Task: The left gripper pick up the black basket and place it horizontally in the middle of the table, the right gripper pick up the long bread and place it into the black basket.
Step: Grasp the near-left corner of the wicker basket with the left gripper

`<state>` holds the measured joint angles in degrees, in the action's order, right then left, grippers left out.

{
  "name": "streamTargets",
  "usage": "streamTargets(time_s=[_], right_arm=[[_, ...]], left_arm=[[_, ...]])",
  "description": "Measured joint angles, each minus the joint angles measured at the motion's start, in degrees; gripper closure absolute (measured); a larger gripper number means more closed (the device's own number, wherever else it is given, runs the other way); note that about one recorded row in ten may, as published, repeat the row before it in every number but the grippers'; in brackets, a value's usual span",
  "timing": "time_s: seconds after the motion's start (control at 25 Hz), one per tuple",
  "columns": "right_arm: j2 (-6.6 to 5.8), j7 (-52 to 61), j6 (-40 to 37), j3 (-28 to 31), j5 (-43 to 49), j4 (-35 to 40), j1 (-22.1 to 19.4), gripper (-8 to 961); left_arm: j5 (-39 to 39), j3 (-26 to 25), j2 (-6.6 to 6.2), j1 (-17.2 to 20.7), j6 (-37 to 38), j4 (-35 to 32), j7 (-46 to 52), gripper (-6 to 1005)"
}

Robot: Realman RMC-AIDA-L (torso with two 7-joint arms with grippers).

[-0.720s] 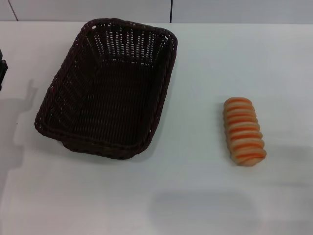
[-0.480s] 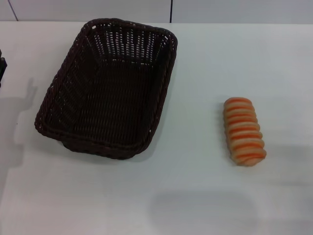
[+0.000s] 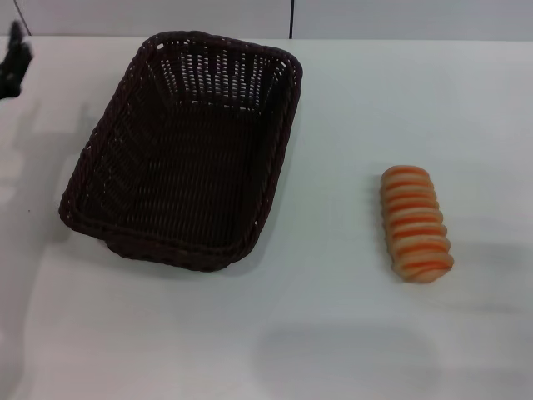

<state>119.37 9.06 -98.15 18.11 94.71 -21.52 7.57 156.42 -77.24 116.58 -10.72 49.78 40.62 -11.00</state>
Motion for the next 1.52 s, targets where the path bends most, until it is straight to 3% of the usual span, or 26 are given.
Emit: streamTargets(time_s=[0.04,0.08,0.12,0.28,0.36,0.4,0.44,0.48,0.52,0.6,0.64,0.68,0.72,0.88,1.08,1.32,1.52], right_arm=[[0.00,0.00,0.00,0.00,0.01,-0.01,0.03,159],[-0.01,0.02,0.02,0.00,0.02,-0.01,0.07,159],[-0.01,0.02,0.02,0.00,0.02,-0.01,0.07,159],[-0.01,0.05,0.01,0.00,0.03,-0.01,0.12,159],[-0.01,0.05,0.01,0.00,0.03,-0.01,0.12,159],[-0.01,0.06,0.01,0.00,0.04,-0.01,0.13,159],[-0.01,0.07,0.01,0.00,0.03,-0.01,0.16,159],[-0.01,0.08,0.01,0.00,0.03,-0.01,0.18,159],[-0.01,0.08,0.01,0.00,0.03,-0.01,0.18,160],[-0.03,0.09,0.00,0.00,0.03,-0.01,0.20,160],[-0.04,0.09,0.00,0.00,0.03,0.00,0.24,160],[-0.08,0.09,0.00,0.00,-0.01,0.04,0.37,160],[-0.08,0.09,0.00,0.00,-0.01,0.04,0.37,160],[-0.10,0.09,0.08,0.00,-0.02,0.14,0.78,160],[-0.10,0.11,0.23,0.00,0.03,0.21,0.78,161],[-0.10,0.16,0.37,-0.04,0.10,0.14,0.78,161],[-0.10,0.17,0.39,-0.71,0.12,0.17,0.78,162]], left_arm=[[1.01,-0.40,-0.40,0.83,-5.10,4.72,-0.85,214],[3.50,-1.52,-1.12,1.93,-17.76,14.54,-1.47,215],[3.50,-1.52,-1.12,1.93,-17.76,14.54,-1.47,215],[6.93,-2.53,-1.85,2.61,-38.66,30.70,-1.56,214],[6.93,-2.53,-1.85,2.61,-38.66,30.70,-1.56,214],[7.06,-2.68,-2.04,2.75,-42.67,34.00,-1.54,214],[6.90,-3.71,-2.47,2.79,-53.42,41.62,-1.39,214],[6.62,-4.72,-2.64,2.54,-59.66,45.14,-1.48,214],[6.62,-4.72,-2.64,2.54,-59.66,45.14,-1.48,214],[6.12,-6.61,-2.68,1.52,-69.00,49.38,-2.35,214],[5.55,-8.15,-2.48,0.71,-75.18,51.77,-3.41,214],[3.30,-12.42,-1.33,-1.21,-86.03,54.73,-6.63,214],[3.30,-12.42,-1.33,-1.21,-86.03,54.73,-6.63,214],[-3.33,-24.16,1.60,-6.66,-107.49,56.88,-14.82,215],[-3.44,-24.63,1.52,-8.14,-114.59,56.38,-15.49,215],[-1.96,-22.80,1.66,-8.97,-115.97,53.95,-15.37,214],[-1.77,-22.68,1.65,-11.56,-115.77,47.72,-15.57,215]])
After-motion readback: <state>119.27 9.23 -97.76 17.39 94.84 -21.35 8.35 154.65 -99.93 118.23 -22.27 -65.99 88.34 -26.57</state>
